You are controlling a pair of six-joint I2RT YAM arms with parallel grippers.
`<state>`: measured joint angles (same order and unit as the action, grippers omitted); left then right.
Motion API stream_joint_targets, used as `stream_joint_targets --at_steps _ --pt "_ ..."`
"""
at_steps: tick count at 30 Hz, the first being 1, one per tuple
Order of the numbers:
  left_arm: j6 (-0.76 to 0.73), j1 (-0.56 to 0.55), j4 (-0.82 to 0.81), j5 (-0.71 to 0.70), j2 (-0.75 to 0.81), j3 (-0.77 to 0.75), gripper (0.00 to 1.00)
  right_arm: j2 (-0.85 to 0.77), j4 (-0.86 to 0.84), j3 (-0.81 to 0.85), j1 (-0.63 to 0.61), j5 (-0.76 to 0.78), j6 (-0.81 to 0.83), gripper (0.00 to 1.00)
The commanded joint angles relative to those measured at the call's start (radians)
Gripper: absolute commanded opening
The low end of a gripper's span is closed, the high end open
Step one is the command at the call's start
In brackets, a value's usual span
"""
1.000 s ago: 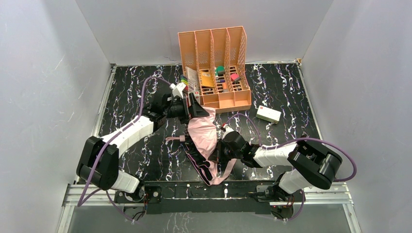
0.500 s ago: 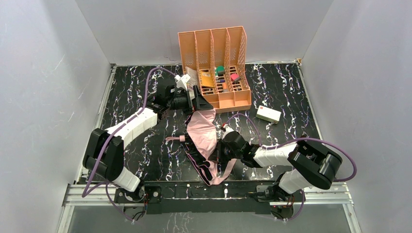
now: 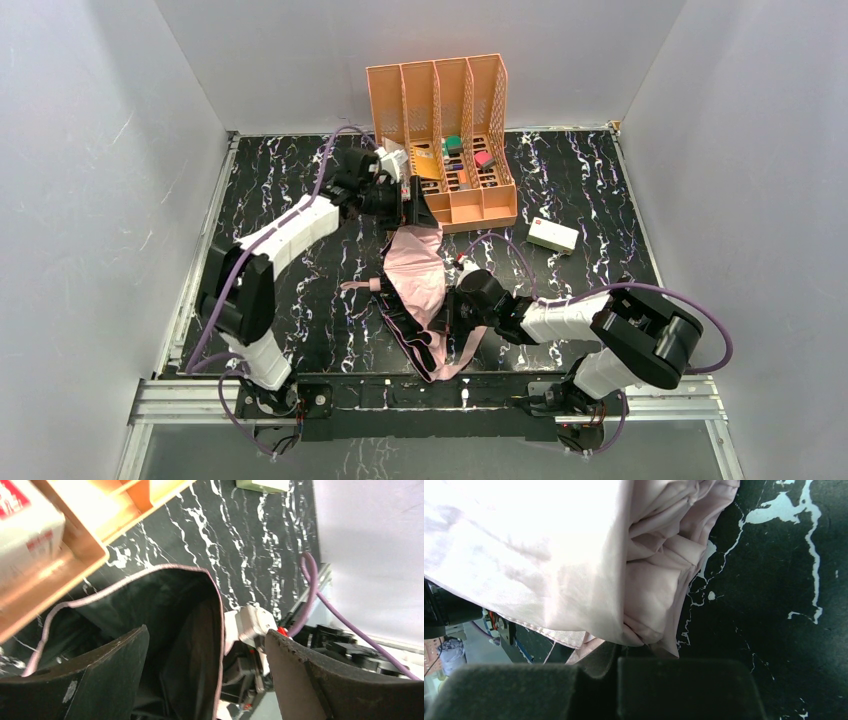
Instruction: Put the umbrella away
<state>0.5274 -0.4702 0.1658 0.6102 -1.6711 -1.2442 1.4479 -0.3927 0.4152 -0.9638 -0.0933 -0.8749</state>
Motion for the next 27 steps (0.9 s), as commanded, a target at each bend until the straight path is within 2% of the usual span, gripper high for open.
stream_joint_targets --at_steps 1,7,11,15,20,27 --pt "-0.199 -0.019 0.269 -0.024 -0.091 -0.21 0.83 0.045 0.192 -0.036 0.0 0.061 0.05 0.0" --pt "-0.363 -0.062 0.483 -0.062 -0.223 -0.424 0.78 0.042 0.19 -0.039 0.0 0.062 0.049 0.0" --pt "-0.426 -0.101 0.576 -0.1 -0.286 -0.507 0.73 0.042 0.193 -0.038 0.0 0.06 0.052 0.0" --pt "-0.451 -0.14 0.605 -0.174 -0.305 -0.527 0.71 0.042 0.192 -0.041 -0.001 0.059 0.052 0.0" --pt "-0.466 -0.15 0.639 -0.25 -0.326 -0.566 0.62 0.037 0.19 -0.044 -0.001 0.058 0.05 0.0" --pt "-0.444 -0.15 0.596 -0.298 -0.314 -0.595 0.59 0.032 0.189 -0.05 -0.001 0.06 0.045 0.0"
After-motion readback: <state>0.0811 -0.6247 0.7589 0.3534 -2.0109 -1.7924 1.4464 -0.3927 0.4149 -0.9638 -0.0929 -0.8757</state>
